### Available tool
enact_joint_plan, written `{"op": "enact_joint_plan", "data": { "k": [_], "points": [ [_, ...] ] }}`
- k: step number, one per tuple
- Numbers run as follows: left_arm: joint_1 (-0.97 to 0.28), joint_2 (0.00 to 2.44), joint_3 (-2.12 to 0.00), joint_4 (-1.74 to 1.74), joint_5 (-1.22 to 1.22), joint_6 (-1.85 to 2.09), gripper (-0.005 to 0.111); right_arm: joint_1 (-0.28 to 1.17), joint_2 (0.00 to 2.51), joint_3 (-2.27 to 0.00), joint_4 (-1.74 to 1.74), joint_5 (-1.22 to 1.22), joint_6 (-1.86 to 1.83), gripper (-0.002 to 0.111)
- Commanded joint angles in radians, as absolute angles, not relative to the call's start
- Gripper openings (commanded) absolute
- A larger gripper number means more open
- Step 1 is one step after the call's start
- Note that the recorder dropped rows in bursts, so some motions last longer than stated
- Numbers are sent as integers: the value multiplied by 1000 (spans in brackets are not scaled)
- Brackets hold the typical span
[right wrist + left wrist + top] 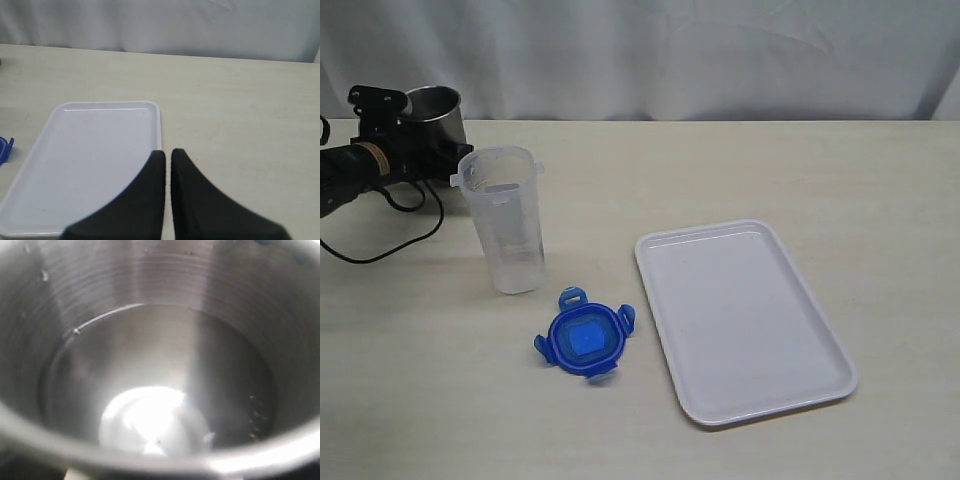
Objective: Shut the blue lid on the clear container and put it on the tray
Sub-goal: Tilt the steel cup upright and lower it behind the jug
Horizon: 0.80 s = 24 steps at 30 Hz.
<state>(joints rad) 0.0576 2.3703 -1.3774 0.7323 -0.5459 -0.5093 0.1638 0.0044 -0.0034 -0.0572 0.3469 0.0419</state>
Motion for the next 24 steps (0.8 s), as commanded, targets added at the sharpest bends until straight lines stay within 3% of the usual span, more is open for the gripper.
{"op": "enact_joint_plan", "data": {
  "k": [1, 9, 17, 24],
  "points": [
    [59, 2376, -1392, 713, -615, -498, 0, 166, 0, 0, -59, 346, 41, 4],
    [59, 2380, -1392, 713, -623, -498, 3, 166, 0, 0, -59, 346, 41, 4],
    [59, 2380, -1392, 713, -622, -500, 48, 166, 0, 0, -59, 346, 41, 4],
    [59, 2380, -1390, 713, -612, -500, 76, 166, 0, 0, -59, 346, 41, 4]
  ]
}}
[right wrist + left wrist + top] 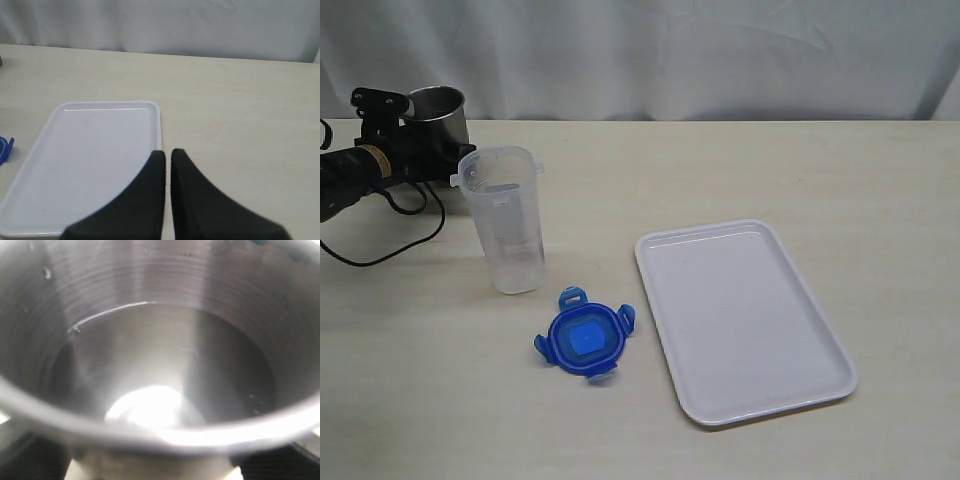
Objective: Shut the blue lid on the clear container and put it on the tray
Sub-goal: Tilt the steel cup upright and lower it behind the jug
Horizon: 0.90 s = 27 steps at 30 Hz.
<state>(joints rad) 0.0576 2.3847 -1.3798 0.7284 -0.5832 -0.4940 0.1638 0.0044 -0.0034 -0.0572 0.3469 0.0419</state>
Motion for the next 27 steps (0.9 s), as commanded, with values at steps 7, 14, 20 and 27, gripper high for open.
{"op": "enact_joint_plan", "data": {
  "k": [7, 14, 20, 27],
  "points": [
    [59, 2380, -1390, 713, -619, -500, 84, 166, 0, 0, -59, 346, 41, 4],
    [59, 2380, -1390, 721, -601, -507, 86, 166, 0, 0, -59, 346, 41, 4],
    [59, 2380, -1390, 689, -580, -515, 105, 166, 0, 0, -59, 346, 41, 4],
    [59, 2380, -1390, 672, -518, -516, 105, 166, 0, 0, -59, 346, 41, 4]
  ]
}}
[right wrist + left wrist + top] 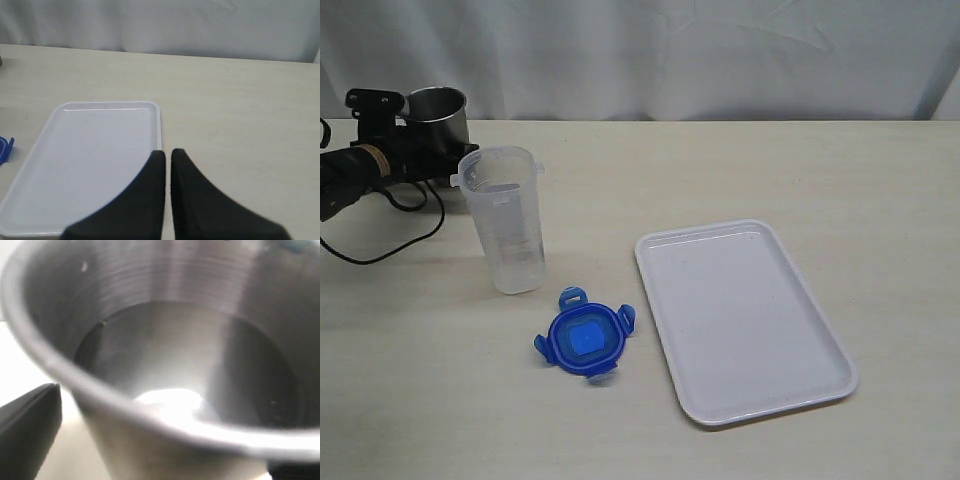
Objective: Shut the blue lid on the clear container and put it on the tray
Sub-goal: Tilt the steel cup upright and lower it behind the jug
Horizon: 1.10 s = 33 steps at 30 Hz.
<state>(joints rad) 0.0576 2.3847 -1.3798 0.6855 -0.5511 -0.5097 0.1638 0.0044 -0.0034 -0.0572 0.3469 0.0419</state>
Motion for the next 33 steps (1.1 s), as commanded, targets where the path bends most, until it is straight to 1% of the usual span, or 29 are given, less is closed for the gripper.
{"op": "enact_joint_plan", "data": {
  "k": [1, 9, 15, 25, 33],
  "points": [
    [59, 2380, -1390, 672, -506, -521, 105, 166, 0, 0, -59, 346, 41, 4],
    [59, 2376, -1384, 679, -466, -530, 105, 166, 0, 0, -59, 346, 41, 4],
    [59, 2355, -1350, 681, -489, -528, 105, 166, 0, 0, -59, 346, 41, 4],
    [59, 2355, -1350, 877, -466, -693, 105, 166, 0, 0, -59, 346, 41, 4],
    [59, 2355, -1348, 885, -390, -711, 105, 166, 0, 0, -59, 346, 41, 4]
  ]
}}
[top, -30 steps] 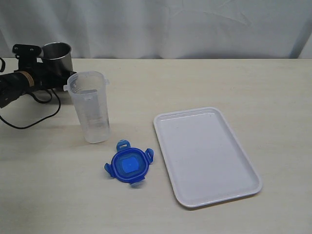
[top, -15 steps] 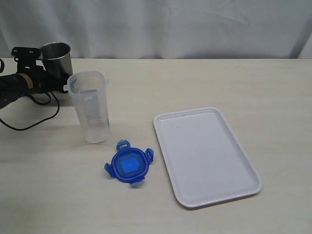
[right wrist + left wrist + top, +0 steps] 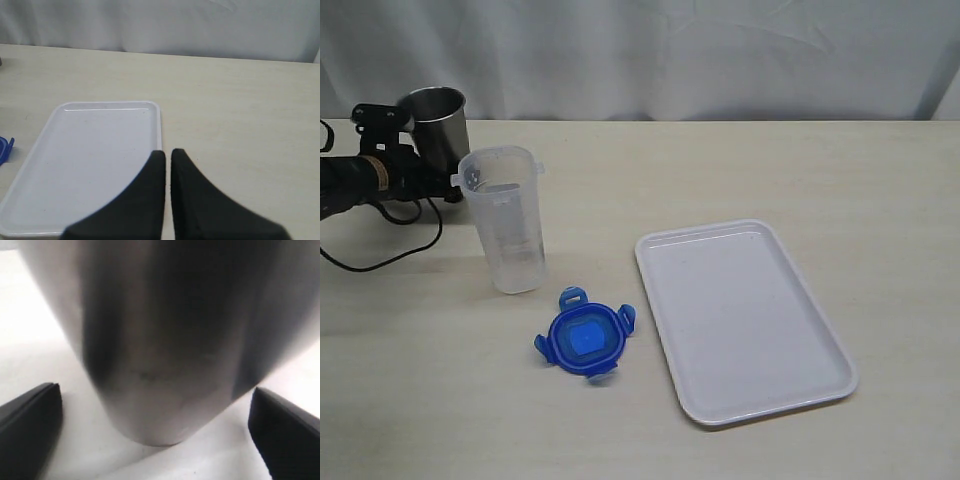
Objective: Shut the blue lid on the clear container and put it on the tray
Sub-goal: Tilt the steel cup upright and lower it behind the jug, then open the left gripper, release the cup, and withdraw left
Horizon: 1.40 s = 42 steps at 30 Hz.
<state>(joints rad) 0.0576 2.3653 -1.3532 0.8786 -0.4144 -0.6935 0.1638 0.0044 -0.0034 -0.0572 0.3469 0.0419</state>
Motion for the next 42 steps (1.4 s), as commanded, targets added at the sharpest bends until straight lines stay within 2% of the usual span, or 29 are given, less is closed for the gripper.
{"op": "enact_joint_plan", "data": {
  "k": [1, 10, 16, 23, 27, 29, 33, 36, 39, 42],
  "points": [
    [59, 2355, -1340, 885, -397, -711, 105, 166, 0, 0, -59, 346, 41, 4],
    [89, 2299, -1263, 877, -445, -702, 105, 166, 0, 0, -59, 346, 41, 4],
    [104, 2156, -1123, 877, -451, -699, 105, 166, 0, 0, -59, 346, 41, 4],
    [104, 1887, -1007, 877, -269, -720, 105, 166, 0, 0, -59, 346, 41, 4],
    [104, 1725, -924, 879, -212, -890, 105, 166, 0, 0, -59, 346, 41, 4],
    [104, 1673, -900, 879, -167, -922, 99, 166, 0, 0, -59, 346, 41, 4],
    [104, 1607, -853, 882, -180, -948, 72, 166, 0, 0, -59, 346, 41, 4],
    [104, 1562, -801, 930, -211, -1020, 58, 166, 0, 0, -59, 346, 41, 4],
    [104, 1517, -764, 1019, -216, -1149, 50, 166, 0, 0, -59, 346, 41, 4],
    [104, 1465, -753, 1273, -225, -1410, 48, 166, 0, 0, -59, 346, 41, 4]
  ]
}}
